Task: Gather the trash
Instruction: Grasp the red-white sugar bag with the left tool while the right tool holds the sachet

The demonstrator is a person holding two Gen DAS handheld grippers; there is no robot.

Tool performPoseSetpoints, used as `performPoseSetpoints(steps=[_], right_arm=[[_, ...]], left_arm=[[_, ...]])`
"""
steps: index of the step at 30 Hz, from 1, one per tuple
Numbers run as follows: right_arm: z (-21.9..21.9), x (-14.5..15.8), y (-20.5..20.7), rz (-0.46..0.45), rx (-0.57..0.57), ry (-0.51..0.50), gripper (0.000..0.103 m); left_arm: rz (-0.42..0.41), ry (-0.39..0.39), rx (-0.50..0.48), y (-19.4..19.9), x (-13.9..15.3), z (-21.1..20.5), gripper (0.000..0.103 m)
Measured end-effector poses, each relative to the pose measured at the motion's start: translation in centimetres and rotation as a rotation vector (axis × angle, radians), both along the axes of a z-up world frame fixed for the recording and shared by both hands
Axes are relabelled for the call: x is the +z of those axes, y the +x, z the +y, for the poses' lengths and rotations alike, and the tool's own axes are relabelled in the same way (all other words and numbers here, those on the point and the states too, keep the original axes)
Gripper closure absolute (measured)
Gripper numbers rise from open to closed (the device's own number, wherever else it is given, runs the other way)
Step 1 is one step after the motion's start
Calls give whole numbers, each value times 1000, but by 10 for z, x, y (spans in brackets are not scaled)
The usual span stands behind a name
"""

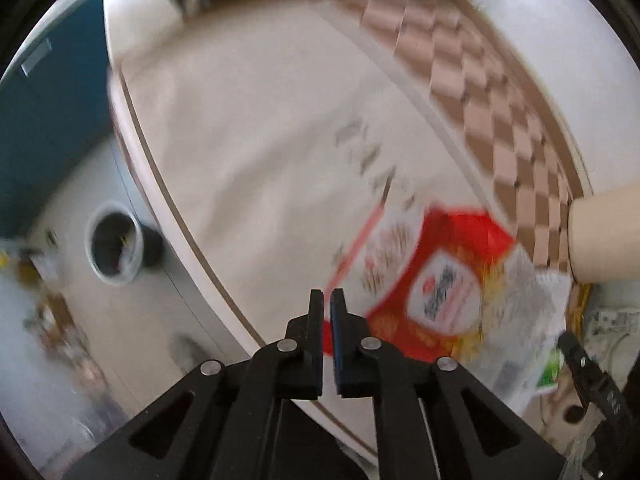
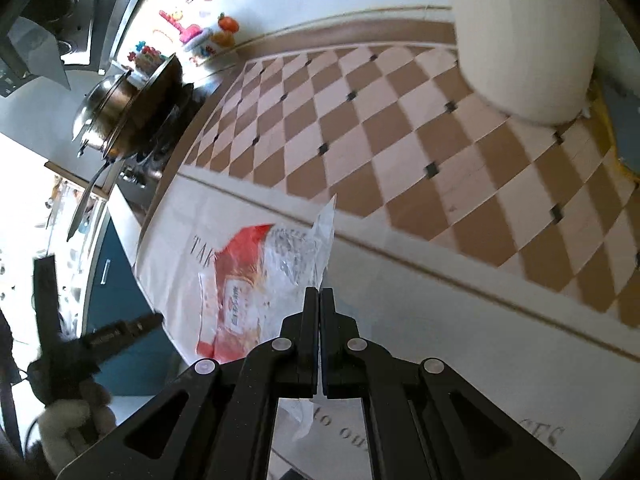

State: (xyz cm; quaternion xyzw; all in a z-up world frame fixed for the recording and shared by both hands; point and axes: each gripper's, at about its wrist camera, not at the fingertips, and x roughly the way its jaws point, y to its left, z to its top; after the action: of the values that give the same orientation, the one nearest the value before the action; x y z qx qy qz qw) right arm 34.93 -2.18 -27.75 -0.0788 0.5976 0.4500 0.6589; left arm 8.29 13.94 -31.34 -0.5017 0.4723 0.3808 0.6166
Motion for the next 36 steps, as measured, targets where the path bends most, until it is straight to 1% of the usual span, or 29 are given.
performPoseSetpoints(steps=[1, 2, 3, 4, 8, 9, 10, 11, 12, 13, 15, 20, 24, 27, 29, 30, 32, 36], right_arm=[[-1, -2, 3, 4, -5, -9, 103], [0, -6, 5, 6, -10, -24, 103], [0, -10, 7, 11, -13, -36, 103], [1, -17, 9, 24, -16, -51, 103], [0, -42, 12, 66, -35, -100, 103], [-1, -48, 12, 74, -43, -108, 103], [-4, -51, 13, 87, -54, -112, 103], [-8, -51, 14, 96, -65, -109, 103], [-11, -50, 14, 92, -72, -105, 103], [-14, -47, 15, 86, -79, -95, 103], [-22, -38, 19, 60, -96, -76, 103], [-40, 7, 34, -14, -142, 6, 103], [-40, 41, 38, -12, -134, 88, 103], [-31, 55, 31, 11, -90, 140, 103], [-18, 49, 23, 16, -59, 135, 103], [-9, 40, 18, 15, -37, 116, 103], [6, 9, 9, 43, -15, 63, 103], [28, -49, -6, 58, 29, -65, 103]], left_arm=[[-11, -39, -3, -1, -11, -3, 98], [-26, -54, -7, -1, -16, -6, 98], [-58, -27, -5, -3, -15, -8, 97], [-66, -22, -10, -3, -15, -9, 94], [-73, -39, -16, -2, -12, -8, 92], [-76, -36, -18, -3, -9, -9, 89], [-80, -34, -19, -4, -6, -9, 82], [-83, -30, -18, -7, -2, -10, 77], [-85, -23, -12, -10, 3, -11, 66], [-89, -14, -6, -14, 4, -13, 63], [-96, -7, 7, -20, 7, -16, 63], [-81, -16, 38, -28, 1, -15, 63], [-69, -15, 60, -34, -2, -14, 63], [-80, -23, 62, -35, -4, -13, 63], [-83, -30, 51, -32, -7, -13, 63], [-82, -35, 45, -30, -9, -13, 63], [-72, -28, 35, -26, -10, -14, 63], [-68, -13, 3, -14, -9, -11, 62]])
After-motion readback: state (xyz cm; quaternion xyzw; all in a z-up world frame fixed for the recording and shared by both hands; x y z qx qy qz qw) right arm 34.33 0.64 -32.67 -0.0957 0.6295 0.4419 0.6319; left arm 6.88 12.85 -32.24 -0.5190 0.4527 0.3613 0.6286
